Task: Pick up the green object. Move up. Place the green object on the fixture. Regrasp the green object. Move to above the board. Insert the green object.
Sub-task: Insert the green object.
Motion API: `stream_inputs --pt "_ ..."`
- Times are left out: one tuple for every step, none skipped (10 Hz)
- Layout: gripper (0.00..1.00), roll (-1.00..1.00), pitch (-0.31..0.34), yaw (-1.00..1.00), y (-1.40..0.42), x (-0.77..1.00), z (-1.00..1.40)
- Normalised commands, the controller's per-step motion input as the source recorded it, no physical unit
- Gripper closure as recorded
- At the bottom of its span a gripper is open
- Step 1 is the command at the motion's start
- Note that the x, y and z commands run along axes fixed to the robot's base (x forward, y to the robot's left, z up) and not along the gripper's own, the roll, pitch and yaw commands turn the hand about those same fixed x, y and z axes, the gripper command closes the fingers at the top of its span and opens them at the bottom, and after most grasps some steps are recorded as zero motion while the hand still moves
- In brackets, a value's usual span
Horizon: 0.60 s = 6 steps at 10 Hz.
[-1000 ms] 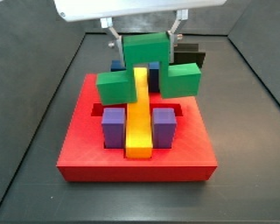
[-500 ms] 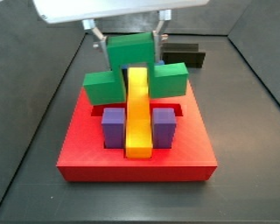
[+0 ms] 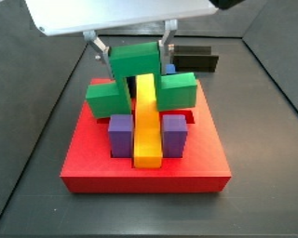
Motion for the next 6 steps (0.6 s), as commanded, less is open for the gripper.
stream_inputs --pt "1.0 0.06 -0.079 0.04 0.0 0.02 -0.18" --pt "1.0 0.01 -0.064 0.05 0.0 0.07 -0.11" --pt "1.0 0.0 0.0 0.08 0.0 0.22 -0.02" --pt "1.0 -0.03 0.0 0.09 0.11 0.27 0.0" --pt "1.0 -0.05 0.0 0.09 0.09 0.14 0.0" --pt "1.0 -0.04 0.0 0.15 0.05 0.08 0.0"
